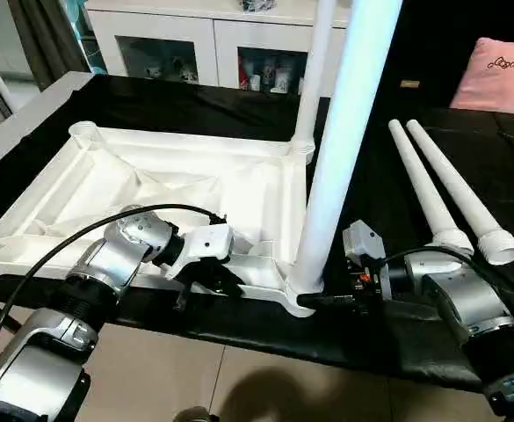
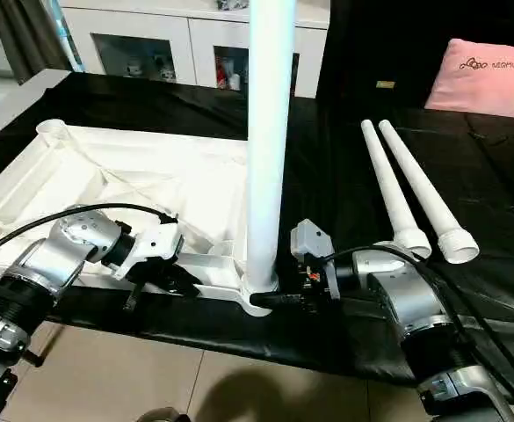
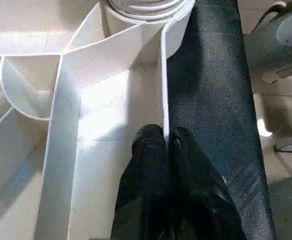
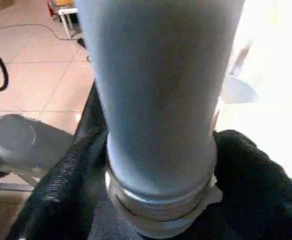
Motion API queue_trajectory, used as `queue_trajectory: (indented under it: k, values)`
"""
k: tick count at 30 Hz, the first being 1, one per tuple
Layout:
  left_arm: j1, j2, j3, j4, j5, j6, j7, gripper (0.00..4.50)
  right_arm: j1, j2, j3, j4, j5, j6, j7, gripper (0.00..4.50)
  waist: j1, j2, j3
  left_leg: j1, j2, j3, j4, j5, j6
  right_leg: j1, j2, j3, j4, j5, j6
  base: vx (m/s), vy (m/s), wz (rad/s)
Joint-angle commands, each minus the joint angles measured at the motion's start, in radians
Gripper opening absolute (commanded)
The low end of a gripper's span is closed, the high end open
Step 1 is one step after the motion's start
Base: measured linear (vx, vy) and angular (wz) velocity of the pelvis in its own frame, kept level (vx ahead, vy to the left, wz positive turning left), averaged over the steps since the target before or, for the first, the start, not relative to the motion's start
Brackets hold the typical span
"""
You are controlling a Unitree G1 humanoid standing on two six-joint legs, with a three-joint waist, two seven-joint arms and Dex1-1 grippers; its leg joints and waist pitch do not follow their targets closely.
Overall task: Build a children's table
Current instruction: Rotate leg to tighten
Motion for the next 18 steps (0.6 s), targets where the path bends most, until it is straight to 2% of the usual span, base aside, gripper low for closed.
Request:
queue_trajectory:
  k: [1,7,9,10,11,14,15,16,17,18]
  values:
    - [0.006,0.002,-0.026,-0.034,0.000,0.000,-0.042,0.00,-0.006,-0.002,0.005,-0.004,0.000,-0.006,0.007,3.02,-0.002,-0.009,-0.070,0.012,0.034,-0.003,-0.060,-0.098,0.071,0.056,-0.074,0.037,-0.052,-0.013,-0.254,0.000,0.000,0.00]
    - [0.009,0.001,-0.020,-0.031,-0.001,0.028,-0.025,0.00,0.015,0.007,0.001,-0.009,0.008,0.005,0.008,2.81,-0.001,-0.007,-0.071,0.012,0.033,-0.003,-0.058,-0.086,0.077,0.057,-0.074,0.037,-0.050,0.006,-0.259,0.000,0.000,0.00]
    - [0.003,-0.019,0.003,-0.019,-0.014,0.070,0.013,0.00,0.028,0.030,-0.013,-0.017,0.019,0.031,-0.033,2.77,-0.001,-0.008,-0.070,0.012,0.033,-0.002,-0.059,-0.090,0.077,0.057,-0.073,0.037,-0.051,0.001,-0.260,0.000,0.000,0.00]
    - [-0.012,-0.048,0.034,0.000,-0.029,0.127,0.068,0.00,0.035,0.058,-0.022,-0.018,0.013,0.075,-0.102,2.76,-0.003,-0.006,-0.069,0.012,0.033,-0.001,-0.060,-0.090,0.073,0.056,-0.073,0.037,-0.050,0.001,-0.265,0.000,0.000,0.00]
    - [-0.013,-0.049,0.035,0.001,-0.030,0.129,0.071,0.00,0.035,0.059,-0.022,-0.018,0.012,0.077,-0.105,2.75,-0.001,-0.006,-0.067,0.012,0.031,-0.002,-0.060,-0.093,0.070,0.055,-0.072,0.036,-0.054,-0.012,-0.261,0.000,0.000,0.00]
    - [-0.050,-0.101,0.078,0.041,-0.032,0.204,0.195,0.00,0.033,0.115,-0.027,0.013,-0.033,0.097,-0.245,2.74,-0.010,-0.009,-0.061,0.015,0.029,-0.003,-0.066,-0.154,0.036,0.052,-0.075,0.038,-0.068,-0.143,-0.239,0.000,0.000,0.00]
    - [-0.053,-0.106,0.082,0.044,-0.032,0.211,0.207,0.00,0.032,0.121,-0.028,0.017,-0.037,0.098,-0.260,2.74,-0.012,-0.008,-0.057,0.019,0.027,-0.003,-0.068,-0.180,0.019,0.049,-0.076,0.039,-0.075,-0.205,-0.226,0.000,0.000,0.00]
    - [-0.069,-0.130,0.101,0.056,-0.034,0.247,0.264,0.00,0.024,0.154,-0.035,0.043,-0.062,0.090,-0.340,2.74,-0.013,-0.008,-0.056,0.018,0.026,-0.006,-0.070,-0.193,0.012,0.052,-0.079,0.039,-0.078,-0.241,-0.217,0.000,0.000,0.00]
    - [-0.069,-0.130,0.101,0.056,-0.034,0.247,0.264,0.00,0.024,0.154,-0.035,0.043,-0.062,0.090,-0.340,2.74,-0.018,-0.011,-0.056,0.017,0.024,-0.007,-0.072,-0.194,-0.002,0.053,-0.080,0.039,-0.081,-0.281,-0.196,0.000,0.000,0.00]
    - [-0.088,-0.159,0.121,0.066,-0.036,0.289,0.330,0.00,0.009,0.201,-0.046,0.075,-0.078,0.088,-0.428,2.73,-0.024,-0.006,-0.056,0.018,0.023,-0.007,-0.072,-0.201,-0.008,0.050,-0.079,0.041,-0.086,-0.303,-0.185,0.000,0.000,0.00]
